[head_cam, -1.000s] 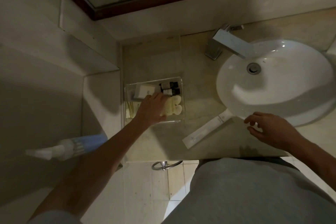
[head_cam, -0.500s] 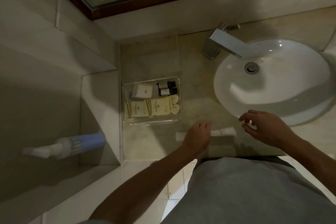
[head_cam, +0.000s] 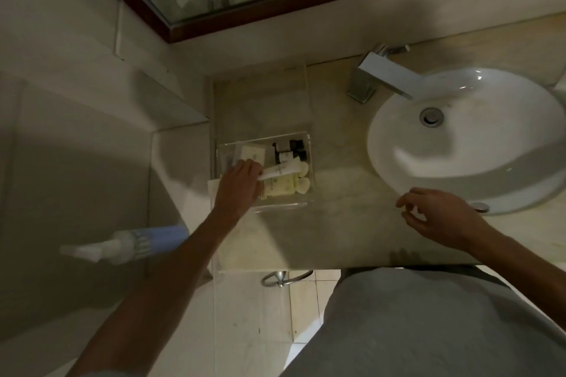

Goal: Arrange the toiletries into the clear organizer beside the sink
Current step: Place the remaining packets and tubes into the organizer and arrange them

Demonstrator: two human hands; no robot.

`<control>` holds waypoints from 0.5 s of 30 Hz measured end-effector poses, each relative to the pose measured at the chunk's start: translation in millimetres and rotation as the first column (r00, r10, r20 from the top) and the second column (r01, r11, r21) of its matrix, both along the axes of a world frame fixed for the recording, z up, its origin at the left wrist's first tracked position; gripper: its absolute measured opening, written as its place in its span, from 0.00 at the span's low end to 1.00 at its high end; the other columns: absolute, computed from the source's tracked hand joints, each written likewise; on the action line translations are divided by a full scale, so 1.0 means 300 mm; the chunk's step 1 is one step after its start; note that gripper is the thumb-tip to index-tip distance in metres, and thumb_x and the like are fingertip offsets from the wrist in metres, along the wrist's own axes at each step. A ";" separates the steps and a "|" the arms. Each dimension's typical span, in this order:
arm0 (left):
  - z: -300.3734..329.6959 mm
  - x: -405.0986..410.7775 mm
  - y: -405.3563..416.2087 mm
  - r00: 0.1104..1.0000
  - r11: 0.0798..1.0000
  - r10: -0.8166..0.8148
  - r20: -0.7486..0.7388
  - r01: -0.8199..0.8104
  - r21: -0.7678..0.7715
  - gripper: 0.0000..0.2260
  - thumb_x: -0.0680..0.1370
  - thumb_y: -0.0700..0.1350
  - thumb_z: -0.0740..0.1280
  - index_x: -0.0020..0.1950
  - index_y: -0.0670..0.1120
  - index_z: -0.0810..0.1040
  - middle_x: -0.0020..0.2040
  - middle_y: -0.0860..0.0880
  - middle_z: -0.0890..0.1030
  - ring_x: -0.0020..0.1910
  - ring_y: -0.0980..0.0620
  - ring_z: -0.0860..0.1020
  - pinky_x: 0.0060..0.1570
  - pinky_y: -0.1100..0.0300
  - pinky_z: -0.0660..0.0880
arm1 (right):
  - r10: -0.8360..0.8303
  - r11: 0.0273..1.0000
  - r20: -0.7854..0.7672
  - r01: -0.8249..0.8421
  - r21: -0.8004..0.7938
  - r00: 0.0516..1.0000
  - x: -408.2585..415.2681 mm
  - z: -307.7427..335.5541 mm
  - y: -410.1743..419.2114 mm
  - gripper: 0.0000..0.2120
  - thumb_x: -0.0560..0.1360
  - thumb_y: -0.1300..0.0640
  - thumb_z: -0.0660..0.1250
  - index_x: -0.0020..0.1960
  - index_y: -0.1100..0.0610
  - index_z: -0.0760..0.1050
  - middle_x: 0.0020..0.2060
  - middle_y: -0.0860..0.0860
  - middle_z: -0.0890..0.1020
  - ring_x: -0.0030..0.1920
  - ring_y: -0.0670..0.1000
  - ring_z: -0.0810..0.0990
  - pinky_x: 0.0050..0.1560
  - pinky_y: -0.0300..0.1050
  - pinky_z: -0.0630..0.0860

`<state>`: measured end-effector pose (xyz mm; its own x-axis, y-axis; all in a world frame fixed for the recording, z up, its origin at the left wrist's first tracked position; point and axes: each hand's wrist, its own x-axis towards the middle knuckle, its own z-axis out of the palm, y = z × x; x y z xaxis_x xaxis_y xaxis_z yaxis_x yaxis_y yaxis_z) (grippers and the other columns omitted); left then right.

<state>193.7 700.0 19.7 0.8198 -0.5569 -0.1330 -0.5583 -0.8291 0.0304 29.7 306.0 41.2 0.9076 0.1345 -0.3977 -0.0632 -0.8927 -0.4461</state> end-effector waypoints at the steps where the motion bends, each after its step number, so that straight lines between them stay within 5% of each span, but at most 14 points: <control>1: -0.015 0.016 0.011 1.000 1.000 0.006 -0.014 -0.005 0.026 0.11 0.72 0.46 0.69 0.52 0.44 0.75 0.48 0.46 0.78 0.47 0.46 0.76 0.53 0.45 0.76 | -0.002 1.000 -0.003 0.002 -0.009 1.000 -0.005 -0.001 -0.006 0.09 0.74 0.50 0.65 0.54 0.46 0.78 0.45 0.42 0.79 0.38 0.42 0.74 0.40 0.43 0.72; 7: -0.074 0.025 0.017 0.993 0.997 -0.042 -0.107 0.049 0.064 0.16 0.76 0.54 0.62 0.57 0.45 0.73 0.53 0.46 0.76 0.48 0.48 0.74 0.49 0.51 0.75 | -0.030 0.998 -0.024 0.028 -0.049 0.999 -0.025 -0.002 -0.047 0.10 0.74 0.50 0.66 0.55 0.46 0.78 0.45 0.41 0.78 0.37 0.42 0.72 0.40 0.44 0.73; 11: -0.071 0.023 0.006 0.990 0.996 -0.085 -0.110 0.087 0.013 0.12 0.79 0.49 0.59 0.58 0.44 0.73 0.52 0.45 0.77 0.48 0.48 0.75 0.42 0.51 0.77 | -0.039 0.997 -0.031 0.037 -0.067 0.999 -0.033 0.007 -0.072 0.09 0.74 0.50 0.66 0.55 0.47 0.78 0.46 0.43 0.78 0.38 0.42 0.71 0.40 0.43 0.72; 15: -0.031 0.034 -0.027 0.987 0.996 -0.084 -0.138 0.084 -0.007 0.14 0.80 0.54 0.61 0.59 0.46 0.73 0.55 0.47 0.77 0.51 0.48 0.75 0.47 0.52 0.75 | -0.062 0.996 -0.048 0.059 -0.061 0.997 -0.042 0.004 -0.112 0.10 0.75 0.50 0.65 0.55 0.46 0.77 0.45 0.42 0.78 0.39 0.42 0.73 0.41 0.45 0.75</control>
